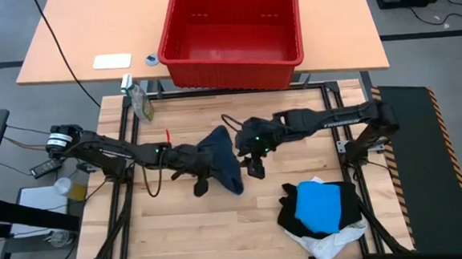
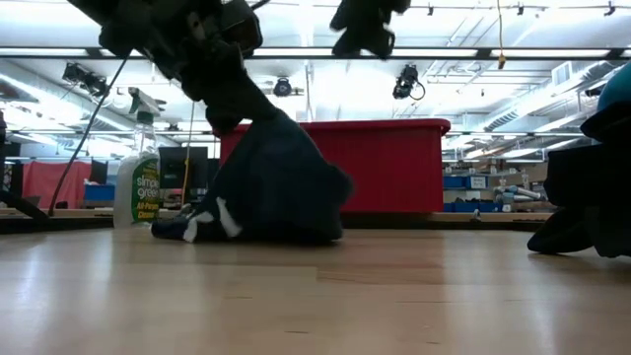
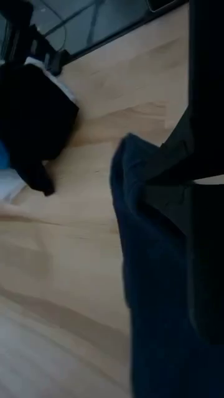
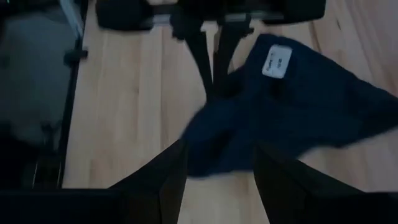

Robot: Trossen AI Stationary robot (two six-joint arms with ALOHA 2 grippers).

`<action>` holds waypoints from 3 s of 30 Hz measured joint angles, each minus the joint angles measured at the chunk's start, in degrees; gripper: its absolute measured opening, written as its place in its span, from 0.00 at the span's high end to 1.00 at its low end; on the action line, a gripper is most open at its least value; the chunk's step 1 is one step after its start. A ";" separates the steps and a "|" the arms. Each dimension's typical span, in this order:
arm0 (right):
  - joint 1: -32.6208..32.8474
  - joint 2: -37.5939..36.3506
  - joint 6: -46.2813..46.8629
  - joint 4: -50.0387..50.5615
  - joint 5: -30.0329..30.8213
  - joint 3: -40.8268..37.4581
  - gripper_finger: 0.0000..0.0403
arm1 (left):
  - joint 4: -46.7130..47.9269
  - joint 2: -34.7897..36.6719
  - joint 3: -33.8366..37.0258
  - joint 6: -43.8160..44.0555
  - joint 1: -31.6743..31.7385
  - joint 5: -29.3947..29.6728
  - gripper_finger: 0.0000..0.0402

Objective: Fold laundry
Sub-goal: Fold the dark blue shorts

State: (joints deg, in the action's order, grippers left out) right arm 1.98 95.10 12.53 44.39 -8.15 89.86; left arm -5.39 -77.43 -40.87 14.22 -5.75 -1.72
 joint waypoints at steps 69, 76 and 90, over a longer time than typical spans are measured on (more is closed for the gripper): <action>-5.58 1.98 17.43 -24.90 -1.50 -14.73 0.96 | 24.11 -7.05 -0.03 11.63 -11.79 26.59 0.32; -5.55 1.98 17.60 -25.17 -1.76 -14.73 0.96 | 23.41 -13.10 -0.01 16.84 -11.70 28.54 0.34; -6.15 1.15 19.46 -23.90 -5.74 -14.73 0.96 | 31.03 -6.12 -0.01 21.76 -16.75 36.78 0.52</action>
State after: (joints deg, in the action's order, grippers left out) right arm -4.17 96.25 31.99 20.49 -13.88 75.13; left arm 25.64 -83.55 -40.88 35.97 -22.50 35.06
